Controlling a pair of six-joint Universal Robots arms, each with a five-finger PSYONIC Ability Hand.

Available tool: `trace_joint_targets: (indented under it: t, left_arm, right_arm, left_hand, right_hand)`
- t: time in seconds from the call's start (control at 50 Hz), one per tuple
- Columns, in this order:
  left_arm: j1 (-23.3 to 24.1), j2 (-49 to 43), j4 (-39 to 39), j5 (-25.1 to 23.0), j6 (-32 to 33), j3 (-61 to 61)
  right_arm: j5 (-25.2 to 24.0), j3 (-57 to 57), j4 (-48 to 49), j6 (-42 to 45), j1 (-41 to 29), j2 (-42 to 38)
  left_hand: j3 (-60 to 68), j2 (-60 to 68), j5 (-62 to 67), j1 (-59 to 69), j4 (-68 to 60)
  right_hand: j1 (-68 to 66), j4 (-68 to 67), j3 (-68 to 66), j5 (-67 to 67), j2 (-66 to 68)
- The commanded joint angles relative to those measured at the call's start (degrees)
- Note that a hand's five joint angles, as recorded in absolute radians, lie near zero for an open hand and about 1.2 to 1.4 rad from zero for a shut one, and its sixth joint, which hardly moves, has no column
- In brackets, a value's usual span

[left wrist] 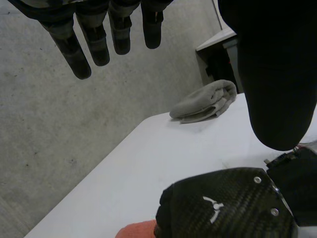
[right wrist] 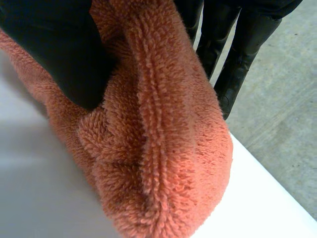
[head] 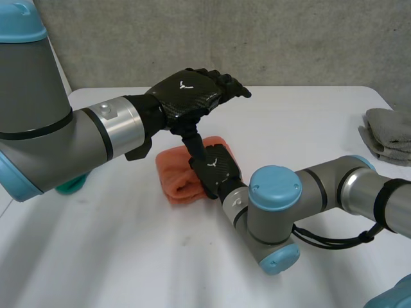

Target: Fold the laundry.

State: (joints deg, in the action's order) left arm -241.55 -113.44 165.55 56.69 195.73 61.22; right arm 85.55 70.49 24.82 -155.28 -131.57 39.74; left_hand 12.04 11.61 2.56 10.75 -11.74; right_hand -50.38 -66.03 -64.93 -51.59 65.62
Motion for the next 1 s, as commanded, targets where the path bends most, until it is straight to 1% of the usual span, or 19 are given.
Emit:
trace_joint_targets:
  t: [0.02, 0.1, 0.12, 0.18, 0.2, 0.26, 0.28, 0.34, 0.36, 0.4, 0.5, 0.58, 0.6, 0.66, 0.7, 0.76, 0.84, 0.9, 1.0]
  left_arm:
    - [-0.1, 0.5, 0.0, 0.0, 0.0, -0.1]
    - [-0.1, 0.5, 0.1, 0.0, 0.0, -0.1]
    - [-0.1, 0.5, 0.0, 0.0, 0.0, -0.1]
    - [-0.2, 0.5, 0.0, 0.0, 0.0, 0.0]
    - [-0.2, 0.5, 0.0, 0.0, 0.0, 0.0]
    - [-0.2, 0.5, 0.0, 0.0, 0.0, 0.8]
    - [-0.3, 0.5, 0.0, 0.0, 0.0, 1.1]
    - [-0.3, 0.5, 0.0, 0.0, 0.1, 1.9]
    - [-0.3, 0.5, 0.0, 0.0, 0.0, 2.1]
    - [-0.3, 0.5, 0.0, 0.0, 0.0, 2.5]
    - [-1.0, 0.5, 0.0, 0.0, 0.0, 3.0]
    - [-1.1, 0.6, 0.1, 0.0, 0.1, 3.0]
    - [-1.1, 0.6, 0.1, 0.0, 0.1, 3.0]
    - [-1.0, 0.6, 0.1, 0.0, 0.1, 3.0]
    - [-0.9, 0.6, 0.1, 0.0, 0.0, 3.0]
    - [-0.9, 0.7, 0.1, 0.0, 0.0, 3.0]
    - [-0.8, 0.8, 0.2, 0.0, -0.1, 2.9]
    - [-0.7, 1.0, 0.2, 0.0, -0.1, 2.8]
    - [-0.5, 1.1, 0.2, 0.0, -0.1, 2.8]
  right_arm:
    - [-0.6, 2.3, -1.3, 0.4, 4.5, 4.1]
    - [-3.2, 6.1, -3.2, 1.7, 11.3, 6.6]
    - [-5.5, 8.2, -3.2, 3.6, 14.7, 8.1]
    - [-10.1, 11.2, -3.0, 7.4, 19.5, 10.8]
    - [-13.7, 12.7, -3.5, 10.4, 22.4, 12.0]
    - [-19.2, 14.1, -3.6, 15.3, 27.0, 13.4]
    - [-22.5, 14.5, -3.9, 18.3, 29.8, 13.9]
    - [-26.6, 13.9, -5.3, 22.0, 32.9, 13.9]
    - [-28.8, 13.2, -6.8, 24.0, 34.7, 14.0]
    - [-30.4, 11.3, -8.1, 25.1, 36.0, 13.8]
    - [-30.8, 2.1, -10.9, 22.1, 38.8, 12.4]
    - [-28.2, -8.4, -10.8, 13.8, 40.5, 10.2]
    - [-26.6, -13.7, -10.8, 9.8, 41.1, 9.3]
    - [-24.9, -21.2, -10.5, 4.3, 41.8, 7.4]
    - [-24.1, -29.1, -9.9, 0.0, 42.8, 4.7]
    - [-24.0, -39.1, -9.4, -2.5, 44.8, 0.6]
    - [-24.4, -46.8, -9.4, -3.0, 47.3, -3.9]
    - [-25.1, -47.0, -9.1, -3.1, 49.1, -5.3]
    - [-30.3, -41.7, -9.2, -2.8, 53.9, -7.7]
  left_hand:
    - [-0.1, 0.3, -0.7, 1.1, -0.2]
    - [-0.1, 0.3, -0.7, 1.1, -0.2]
    - [-0.1, 0.3, -0.7, 1.1, -0.2]
    - [-0.1, 0.3, -0.7, 1.1, -0.2]
    - [-0.1, 0.3, -0.7, 1.1, -0.2]
    - [-0.1, 0.3, -0.7, 1.1, -0.2]
    - [-0.1, 0.3, -0.7, 1.1, -0.2]
    - [-0.3, 0.1, -0.8, 1.0, 0.0]
    - [-0.3, 0.1, -0.8, 1.0, 0.0]
    - [-0.3, 0.1, -0.8, 1.0, 0.0]
    - [-0.3, 0.1, -0.8, 1.0, 0.0]
    - [-0.3, 0.1, -0.8, 1.0, 0.0]
    - [-0.3, 0.1, -0.8, 1.0, 0.0]
    - [-0.3, 0.1, -0.8, 1.0, 0.0]
    - [-0.3, 0.1, -0.8, 1.0, 0.0]
    - [-0.3, 0.1, -0.8, 1.0, 0.0]
    - [-0.5, -0.1, -1.0, 0.8, 0.2]
    - [-0.5, -0.1, -1.0, 0.8, 0.2]
    - [-0.5, -0.1, -1.0, 0.8, 0.2]
  right_hand:
    - [-29.6, -14.0, -15.1, -18.4, 14.4]
    - [-29.6, -14.0, -15.1, -18.4, 14.4]
    - [-29.6, -14.0, -15.1, -18.4, 14.4]
    - [-29.6, -14.0, -15.1, -18.4, 14.4]
    - [-29.6, -14.0, -15.1, -18.4, 14.4]
    - [-29.6, -14.0, -15.1, -18.4, 14.4]
    - [-29.6, -14.0, -15.1, -18.4, 14.4]
    - [-29.6, -14.0, -15.1, -18.4, 14.4]
    - [-29.6, -14.0, -15.1, -18.4, 14.4]
    - [-29.6, -14.0, -15.1, -18.4, 14.4]
    - [-29.6, -14.0, -15.1, -18.4, 14.4]
    - [-29.6, -14.0, -15.1, -18.4, 14.4]
    - [-29.6, -14.0, -15.1, -18.4, 14.4]
    - [-29.6, -14.0, -15.1, -18.4, 14.4]
    - [-29.6, -14.0, -15.1, -18.4, 14.4]
    - [-29.6, -14.0, -15.1, -18.4, 14.4]
    - [-29.6, -14.0, -15.1, -18.4, 14.4]
    - [-29.6, -14.0, -15.1, -18.4, 14.4]
    - [-29.6, -14.0, -15.1, -18.4, 14.4]
